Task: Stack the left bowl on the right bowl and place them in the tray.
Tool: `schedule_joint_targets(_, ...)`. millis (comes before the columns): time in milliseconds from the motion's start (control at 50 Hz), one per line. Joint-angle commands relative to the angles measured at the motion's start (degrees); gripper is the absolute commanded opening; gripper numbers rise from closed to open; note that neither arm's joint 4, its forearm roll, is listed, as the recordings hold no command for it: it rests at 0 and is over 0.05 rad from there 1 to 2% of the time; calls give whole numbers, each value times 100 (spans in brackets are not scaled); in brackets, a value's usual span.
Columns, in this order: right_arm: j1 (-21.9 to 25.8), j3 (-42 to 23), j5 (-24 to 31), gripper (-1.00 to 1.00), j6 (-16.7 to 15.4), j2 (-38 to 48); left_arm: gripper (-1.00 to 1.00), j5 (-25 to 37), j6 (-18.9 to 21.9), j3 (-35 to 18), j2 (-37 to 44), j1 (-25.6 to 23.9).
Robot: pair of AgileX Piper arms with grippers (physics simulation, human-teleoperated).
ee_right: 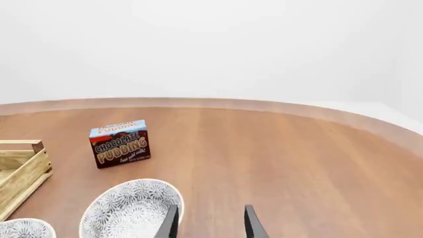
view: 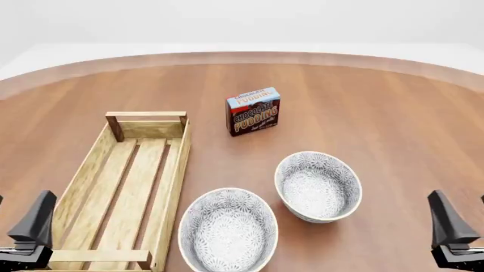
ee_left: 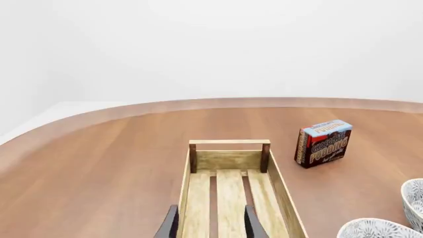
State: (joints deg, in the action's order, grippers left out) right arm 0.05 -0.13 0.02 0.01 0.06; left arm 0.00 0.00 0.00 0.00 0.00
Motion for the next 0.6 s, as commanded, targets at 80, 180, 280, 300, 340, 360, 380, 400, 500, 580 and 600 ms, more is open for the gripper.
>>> schedule_joint_targets(80,-27,-19,-39,100,34,99,100,0,0,0,0,0)
schedule_joint_targets(180,-86,-11,-166,100,-22,242,100,0,0,0,0,0)
schedule_joint_targets(280,-106,-20,-330,100,-56,450,100,0,0,0,0,0)
schedule_joint_targets(300,-87,-38,-369,100,-70,513,100,0,0,0,0,0)
schedule_joint_targets(340,-25,-83,-436,100,-105,670,100,0,0,0,0,0)
schedule_joint_targets(360,-36,-122,-512,100,-86,827,100,0,0,0,0,0)
schedule_joint_targets(380,-61,-149,-808,100,52,1464,100,0,0,0,0,0)
schedule_joint_targets(400,126,-197,-748,100,234,1388,100,0,0,0,0,0)
schedule_joint_targets(500,543,-879,28,100,368,1386,100,0,0,0,0,0)
schedule_joint_targets(580,1037,-1630,519,100,515,1757,100,0,0,0,0,0)
schedule_joint_targets(600,1038,-1634,523,100,515,1758,100,0,0,0,0,0)
